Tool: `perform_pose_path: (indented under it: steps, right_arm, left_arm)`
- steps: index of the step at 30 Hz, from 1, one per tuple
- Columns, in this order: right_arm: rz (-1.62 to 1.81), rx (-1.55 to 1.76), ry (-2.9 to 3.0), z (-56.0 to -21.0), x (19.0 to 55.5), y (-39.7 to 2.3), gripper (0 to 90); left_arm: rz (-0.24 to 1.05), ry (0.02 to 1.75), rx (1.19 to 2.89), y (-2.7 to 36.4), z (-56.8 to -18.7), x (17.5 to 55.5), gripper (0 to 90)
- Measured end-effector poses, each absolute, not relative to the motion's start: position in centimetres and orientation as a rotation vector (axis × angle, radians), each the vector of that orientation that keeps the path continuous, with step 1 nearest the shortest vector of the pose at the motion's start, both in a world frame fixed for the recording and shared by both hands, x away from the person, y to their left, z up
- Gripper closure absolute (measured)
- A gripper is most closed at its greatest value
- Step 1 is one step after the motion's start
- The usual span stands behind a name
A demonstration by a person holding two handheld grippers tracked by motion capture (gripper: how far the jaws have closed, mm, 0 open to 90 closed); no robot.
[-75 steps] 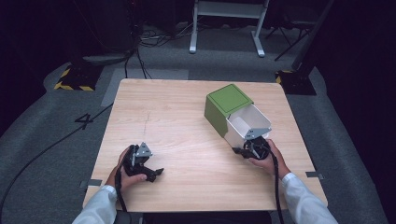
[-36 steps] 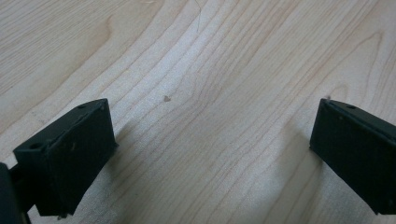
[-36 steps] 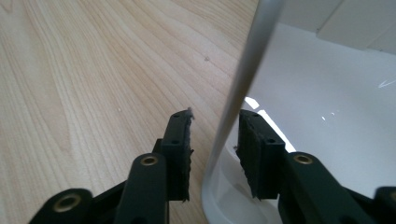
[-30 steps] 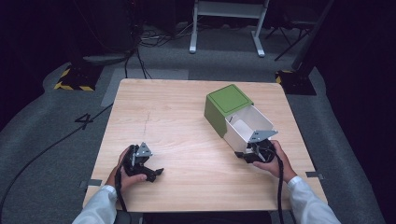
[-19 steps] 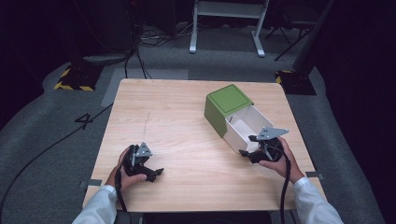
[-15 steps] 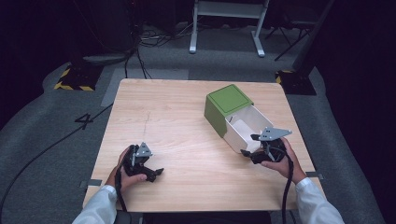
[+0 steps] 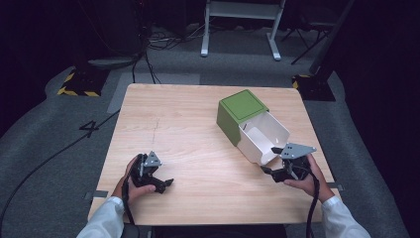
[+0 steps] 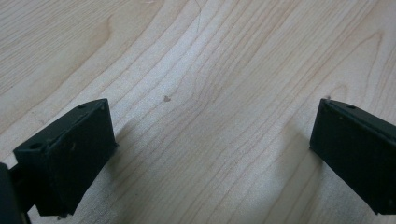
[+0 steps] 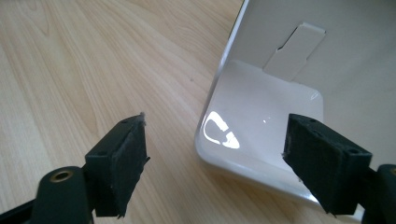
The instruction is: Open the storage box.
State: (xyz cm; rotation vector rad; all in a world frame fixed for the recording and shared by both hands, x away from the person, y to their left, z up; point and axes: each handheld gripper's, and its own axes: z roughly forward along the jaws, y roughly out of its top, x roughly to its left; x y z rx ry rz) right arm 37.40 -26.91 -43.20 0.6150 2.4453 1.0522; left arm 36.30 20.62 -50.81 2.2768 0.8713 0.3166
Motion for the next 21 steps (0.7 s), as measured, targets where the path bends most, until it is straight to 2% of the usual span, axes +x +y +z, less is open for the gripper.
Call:
perform_pose_path:
  steps: [21]
  right_arm:
    - [0.938,0.666,2.474,-46.3,35.5,-30.6,20.4]
  left_arm:
    - [0.316,0.872,2.276,20.6,-50.8,36.3,0.2]
